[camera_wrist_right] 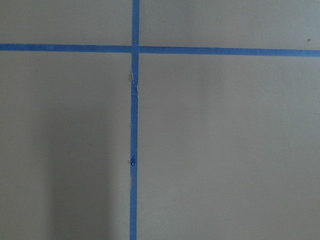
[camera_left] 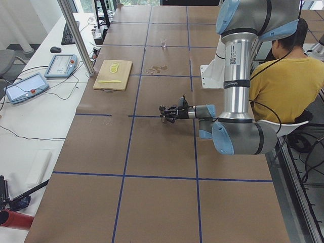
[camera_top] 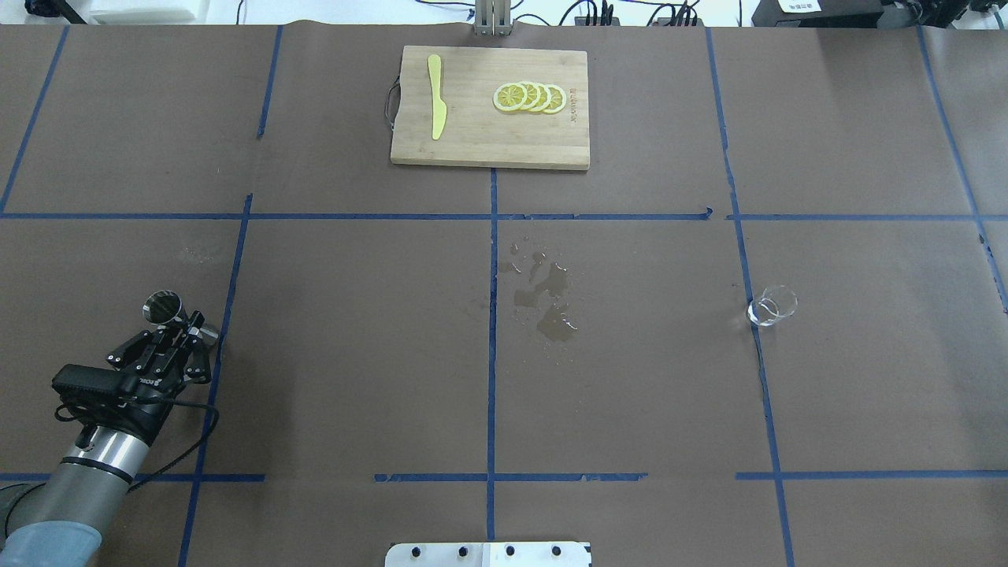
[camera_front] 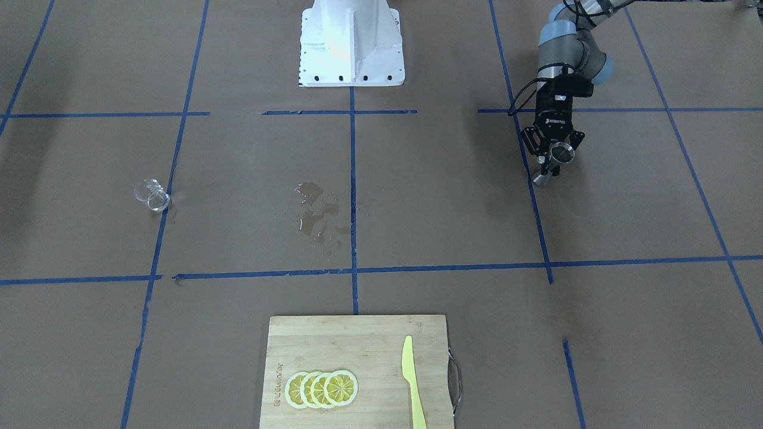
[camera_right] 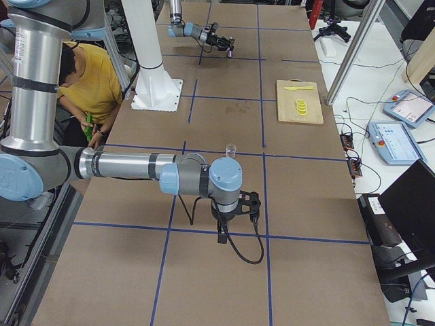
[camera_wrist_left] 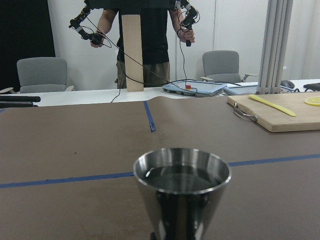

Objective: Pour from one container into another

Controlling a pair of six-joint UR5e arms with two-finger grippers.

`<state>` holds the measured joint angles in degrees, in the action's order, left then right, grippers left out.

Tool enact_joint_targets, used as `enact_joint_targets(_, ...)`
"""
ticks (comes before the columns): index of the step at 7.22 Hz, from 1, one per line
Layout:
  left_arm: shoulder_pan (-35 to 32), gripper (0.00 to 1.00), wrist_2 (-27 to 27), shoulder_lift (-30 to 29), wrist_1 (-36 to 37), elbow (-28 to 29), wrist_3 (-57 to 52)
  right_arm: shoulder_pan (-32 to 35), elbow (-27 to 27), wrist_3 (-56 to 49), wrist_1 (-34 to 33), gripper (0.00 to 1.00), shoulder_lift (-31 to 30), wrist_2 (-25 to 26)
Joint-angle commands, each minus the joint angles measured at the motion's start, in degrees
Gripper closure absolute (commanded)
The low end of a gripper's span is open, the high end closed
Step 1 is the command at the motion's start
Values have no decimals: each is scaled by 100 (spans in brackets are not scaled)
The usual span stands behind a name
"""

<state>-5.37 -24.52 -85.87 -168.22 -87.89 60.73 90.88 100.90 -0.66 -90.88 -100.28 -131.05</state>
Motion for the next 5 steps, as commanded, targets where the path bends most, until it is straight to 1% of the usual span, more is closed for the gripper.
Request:
enact_joint_targets(1, 1, 99, 0, 0, -9, 0, -9, 0, 0, 4, 0, 0, 0, 9)
enact_joint_targets(5, 1, 97, -18, 0, 0, 0, -18, 0, 0, 4, 0, 0, 0, 18)
